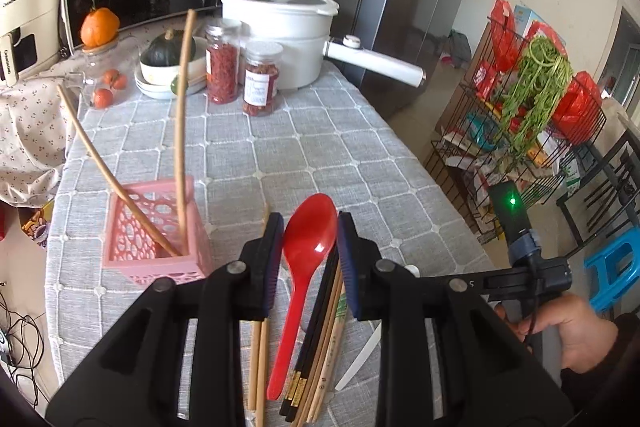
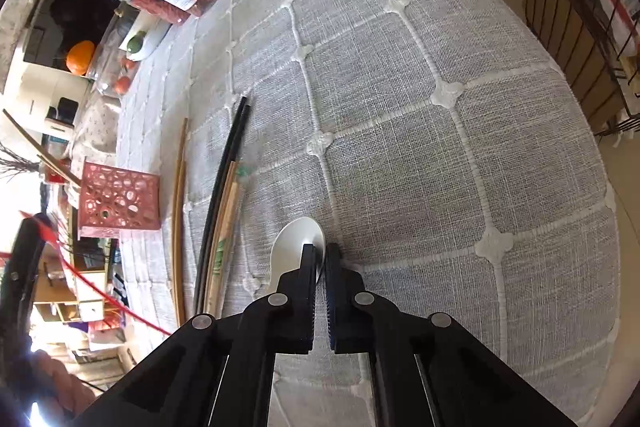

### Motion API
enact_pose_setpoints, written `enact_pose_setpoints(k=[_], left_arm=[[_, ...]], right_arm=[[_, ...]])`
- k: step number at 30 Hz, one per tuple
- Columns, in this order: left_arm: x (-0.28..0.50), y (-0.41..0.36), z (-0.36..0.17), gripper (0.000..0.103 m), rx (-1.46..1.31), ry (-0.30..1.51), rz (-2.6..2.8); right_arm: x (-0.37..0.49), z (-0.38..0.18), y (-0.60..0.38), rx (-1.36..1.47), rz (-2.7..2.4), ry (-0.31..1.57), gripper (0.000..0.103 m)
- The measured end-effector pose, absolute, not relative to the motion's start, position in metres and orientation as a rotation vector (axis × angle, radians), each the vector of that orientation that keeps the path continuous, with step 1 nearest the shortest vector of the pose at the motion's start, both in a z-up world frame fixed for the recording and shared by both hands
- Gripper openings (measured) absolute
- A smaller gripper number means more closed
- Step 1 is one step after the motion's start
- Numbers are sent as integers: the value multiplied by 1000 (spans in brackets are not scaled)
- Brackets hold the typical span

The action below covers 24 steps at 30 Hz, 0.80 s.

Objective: Organize utensils
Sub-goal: 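Carry the red spoon to the pink holder with the left tool while the right tool grasps the white spoon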

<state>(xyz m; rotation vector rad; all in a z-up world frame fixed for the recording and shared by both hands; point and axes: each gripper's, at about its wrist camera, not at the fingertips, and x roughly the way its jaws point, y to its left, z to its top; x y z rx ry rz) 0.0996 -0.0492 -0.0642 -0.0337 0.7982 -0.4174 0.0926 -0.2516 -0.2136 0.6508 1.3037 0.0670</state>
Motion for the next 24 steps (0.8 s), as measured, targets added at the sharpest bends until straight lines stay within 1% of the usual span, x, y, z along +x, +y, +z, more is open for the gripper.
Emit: enact_pose_setpoints(k=[4,7,9,13,20,24], left_arm=[[94,-33,-51,29,-78,741,-417],[87,-18,-34,29,-112,673,-406],[82,-8,-22,29,-131,601,-386],[78,13,-2,29,-178,448,-336],[82,31,4,29,-200,227,-237],[89,36,-3,29,-202,174,-185]], right_arm=[[93,-199,-246,593,51,1257,3],[92,-176,-239,517,30,1182,3],[90,-151,-230,443,19,1103,3],[86,-111,-215,381,29,971,3],[83,-67,-194,311,51,826,3],[81,-54,-184,279,62,783,3]])
